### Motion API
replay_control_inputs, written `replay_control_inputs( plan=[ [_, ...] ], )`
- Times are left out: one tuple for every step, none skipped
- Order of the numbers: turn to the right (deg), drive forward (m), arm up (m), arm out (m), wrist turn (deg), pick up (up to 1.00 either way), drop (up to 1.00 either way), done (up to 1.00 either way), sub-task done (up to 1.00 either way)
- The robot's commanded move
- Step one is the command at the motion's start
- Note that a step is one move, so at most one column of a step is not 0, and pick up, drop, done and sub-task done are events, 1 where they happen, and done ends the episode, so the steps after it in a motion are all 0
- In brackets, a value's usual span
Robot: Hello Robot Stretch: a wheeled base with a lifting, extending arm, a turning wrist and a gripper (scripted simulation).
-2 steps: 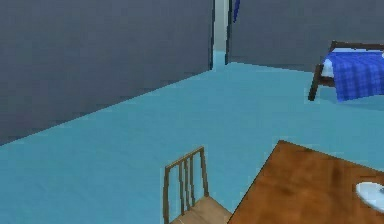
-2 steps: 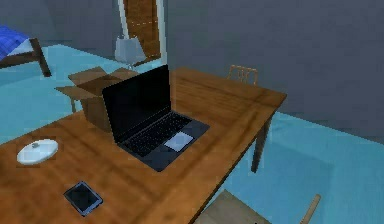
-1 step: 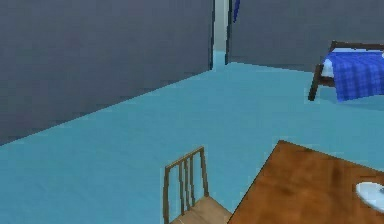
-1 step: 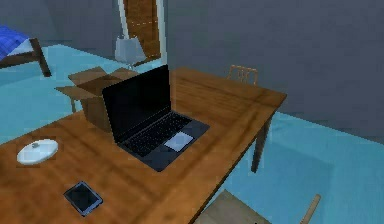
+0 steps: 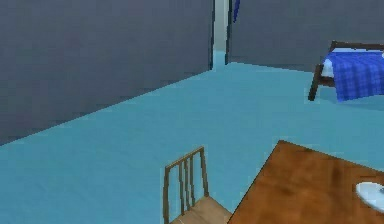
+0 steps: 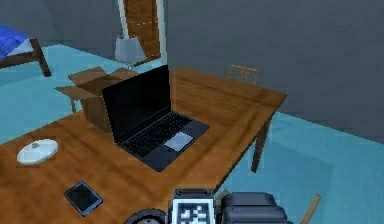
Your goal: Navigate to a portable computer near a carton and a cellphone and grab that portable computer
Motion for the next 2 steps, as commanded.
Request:
replay_control_inputs(
  plan=[
    [0.0, 0.00, 0.00, 0.32, 0.0, 0.00, 0.00, 0.00, 0.00],
    [0.0, 0.00, 0.00, 0.00, 45.0, 0.00, 0.00, 0.00, 0.00]
  ],
)
